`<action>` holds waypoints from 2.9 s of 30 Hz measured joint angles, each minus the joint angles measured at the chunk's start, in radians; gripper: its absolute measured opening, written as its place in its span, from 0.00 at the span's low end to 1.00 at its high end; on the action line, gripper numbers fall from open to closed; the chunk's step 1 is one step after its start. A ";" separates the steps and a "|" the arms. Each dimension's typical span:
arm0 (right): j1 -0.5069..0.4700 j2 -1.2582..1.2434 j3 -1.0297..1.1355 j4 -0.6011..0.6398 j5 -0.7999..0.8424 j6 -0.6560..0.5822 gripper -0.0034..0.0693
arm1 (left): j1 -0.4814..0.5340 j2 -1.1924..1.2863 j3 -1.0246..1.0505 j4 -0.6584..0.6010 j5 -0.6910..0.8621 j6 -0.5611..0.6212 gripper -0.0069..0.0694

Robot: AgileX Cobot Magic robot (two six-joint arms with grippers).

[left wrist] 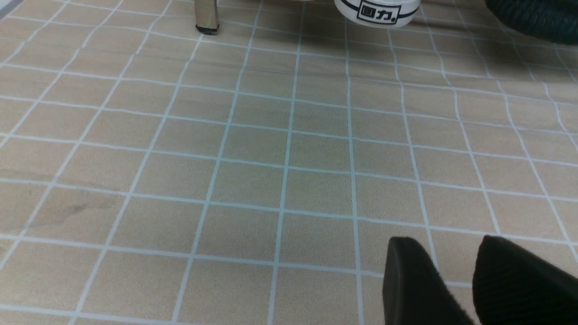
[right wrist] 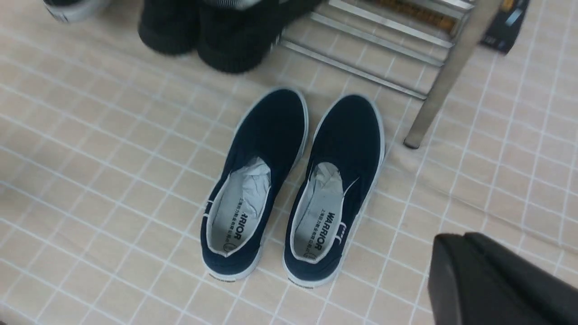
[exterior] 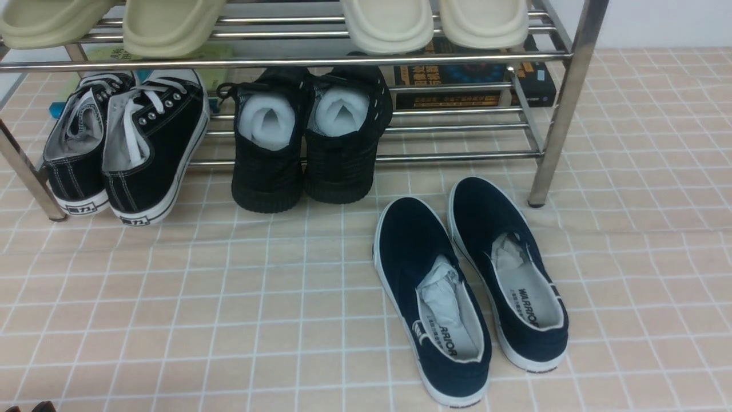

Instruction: Take the shoes off the shelf from the light coffee tablecloth by hand.

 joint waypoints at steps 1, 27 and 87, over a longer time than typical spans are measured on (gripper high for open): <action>0.000 -0.078 0.047 0.000 -0.006 0.004 0.02 | 0.000 0.000 0.000 0.000 0.000 0.000 0.40; -0.001 -0.576 0.876 0.019 -1.030 0.048 0.04 | 0.000 0.000 0.000 0.000 0.000 0.000 0.40; -0.765 -0.885 1.426 0.149 -0.871 -0.181 0.09 | 0.000 0.000 0.000 0.000 0.000 0.000 0.41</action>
